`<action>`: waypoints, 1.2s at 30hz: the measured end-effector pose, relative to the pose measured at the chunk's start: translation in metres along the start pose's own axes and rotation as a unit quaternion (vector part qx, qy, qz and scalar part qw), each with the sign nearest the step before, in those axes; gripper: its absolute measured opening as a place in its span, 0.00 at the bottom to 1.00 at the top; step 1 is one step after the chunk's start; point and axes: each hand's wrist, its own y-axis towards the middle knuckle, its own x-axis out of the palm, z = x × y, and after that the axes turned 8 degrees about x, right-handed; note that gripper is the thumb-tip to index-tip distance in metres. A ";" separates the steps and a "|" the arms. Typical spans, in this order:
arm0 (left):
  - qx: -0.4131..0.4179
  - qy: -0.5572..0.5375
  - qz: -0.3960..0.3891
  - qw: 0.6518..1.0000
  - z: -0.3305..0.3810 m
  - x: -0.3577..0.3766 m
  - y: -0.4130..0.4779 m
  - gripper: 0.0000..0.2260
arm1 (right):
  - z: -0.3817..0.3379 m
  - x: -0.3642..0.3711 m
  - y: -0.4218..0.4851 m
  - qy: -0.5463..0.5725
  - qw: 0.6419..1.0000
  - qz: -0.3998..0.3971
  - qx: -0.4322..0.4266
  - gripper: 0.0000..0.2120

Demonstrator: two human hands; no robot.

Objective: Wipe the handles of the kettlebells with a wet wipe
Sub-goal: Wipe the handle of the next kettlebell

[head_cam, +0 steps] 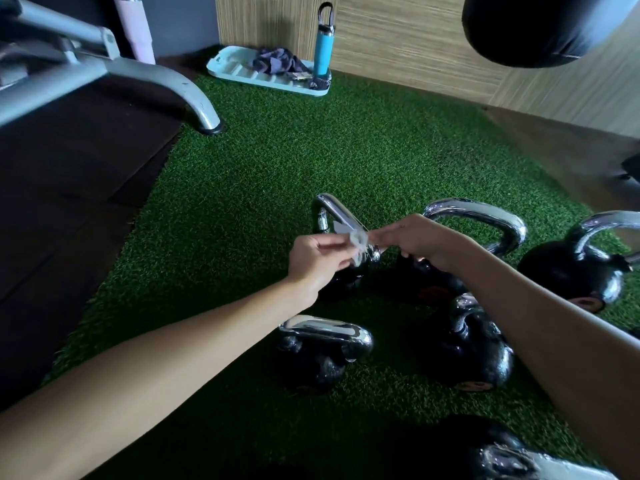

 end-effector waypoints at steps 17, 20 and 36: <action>0.098 0.334 -0.122 0.930 0.002 -0.006 0.022 0.13 | 0.006 0.002 0.010 0.025 1.000 0.009 -0.008 0.25; 0.106 0.360 -0.130 0.918 -0.003 -0.005 0.021 0.12 | 0.011 0.005 0.012 0.042 0.999 0.018 -0.017 0.25; 0.111 0.067 -0.111 0.985 0.030 -0.048 0.009 0.14 | 0.008 0.008 -0.008 0.032 0.990 0.071 -0.119 0.23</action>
